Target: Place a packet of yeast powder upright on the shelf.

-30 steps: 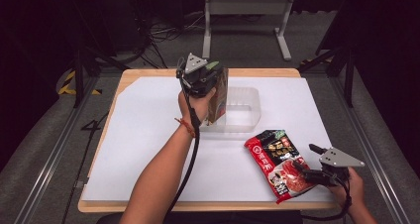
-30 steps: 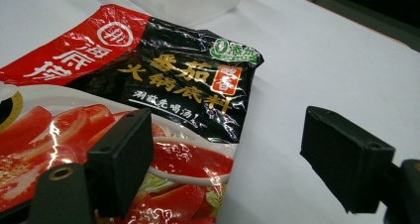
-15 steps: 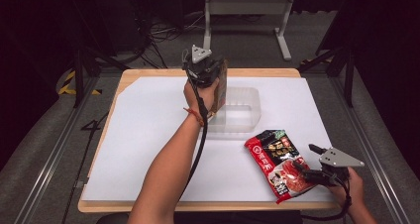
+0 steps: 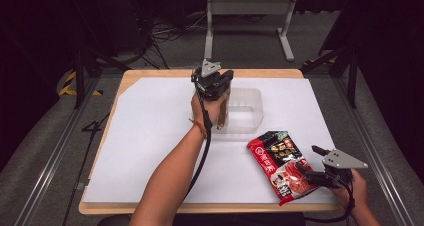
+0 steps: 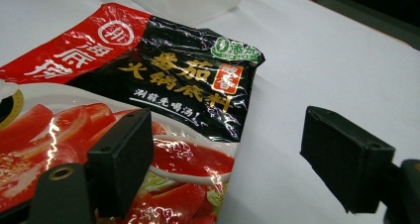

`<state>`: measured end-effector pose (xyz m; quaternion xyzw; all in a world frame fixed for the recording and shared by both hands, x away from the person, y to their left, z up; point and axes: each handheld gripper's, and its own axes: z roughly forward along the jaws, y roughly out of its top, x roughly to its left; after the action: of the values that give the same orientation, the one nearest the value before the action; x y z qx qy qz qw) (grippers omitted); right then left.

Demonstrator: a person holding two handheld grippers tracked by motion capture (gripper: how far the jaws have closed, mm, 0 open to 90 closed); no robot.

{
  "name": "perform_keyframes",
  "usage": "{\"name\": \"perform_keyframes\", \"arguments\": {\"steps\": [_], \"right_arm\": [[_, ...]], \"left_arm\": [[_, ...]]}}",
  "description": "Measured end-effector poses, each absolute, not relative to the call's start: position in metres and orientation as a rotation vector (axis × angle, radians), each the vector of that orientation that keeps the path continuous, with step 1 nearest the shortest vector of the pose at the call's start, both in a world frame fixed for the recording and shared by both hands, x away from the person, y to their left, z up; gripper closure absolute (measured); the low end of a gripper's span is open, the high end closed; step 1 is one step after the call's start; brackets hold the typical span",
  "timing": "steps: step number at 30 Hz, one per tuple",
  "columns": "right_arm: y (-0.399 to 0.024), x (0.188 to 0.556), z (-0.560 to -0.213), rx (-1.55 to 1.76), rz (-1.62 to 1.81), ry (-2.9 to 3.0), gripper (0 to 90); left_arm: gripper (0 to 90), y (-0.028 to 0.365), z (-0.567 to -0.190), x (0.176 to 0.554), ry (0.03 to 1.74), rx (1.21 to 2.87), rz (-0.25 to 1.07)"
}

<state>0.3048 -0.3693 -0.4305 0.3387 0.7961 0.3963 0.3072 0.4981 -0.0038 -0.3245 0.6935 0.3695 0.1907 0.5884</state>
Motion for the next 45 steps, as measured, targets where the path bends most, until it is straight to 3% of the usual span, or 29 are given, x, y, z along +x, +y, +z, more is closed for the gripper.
{"name": "perform_keyframes", "arguments": {"steps": [20, 35, 45], "right_arm": [[-0.369, 0.305, -0.431, 0.893, 1.049, 2.109, 21.0], [-0.368, 0.305, -0.431, 0.892, 1.048, 2.11, 21.1], [-0.37, 0.304, -0.431, 0.896, 1.051, 2.106, 21.0]], "left_arm": [[85.1, 0.008, -0.333, 0.496, 0.783, 1.672, 0.476], [87.6, -0.001, -0.311, 0.517, 0.87, 1.557, 0.655], [86.7, -0.011, -0.33, 0.503, 0.798, 1.635, 0.584]]}}
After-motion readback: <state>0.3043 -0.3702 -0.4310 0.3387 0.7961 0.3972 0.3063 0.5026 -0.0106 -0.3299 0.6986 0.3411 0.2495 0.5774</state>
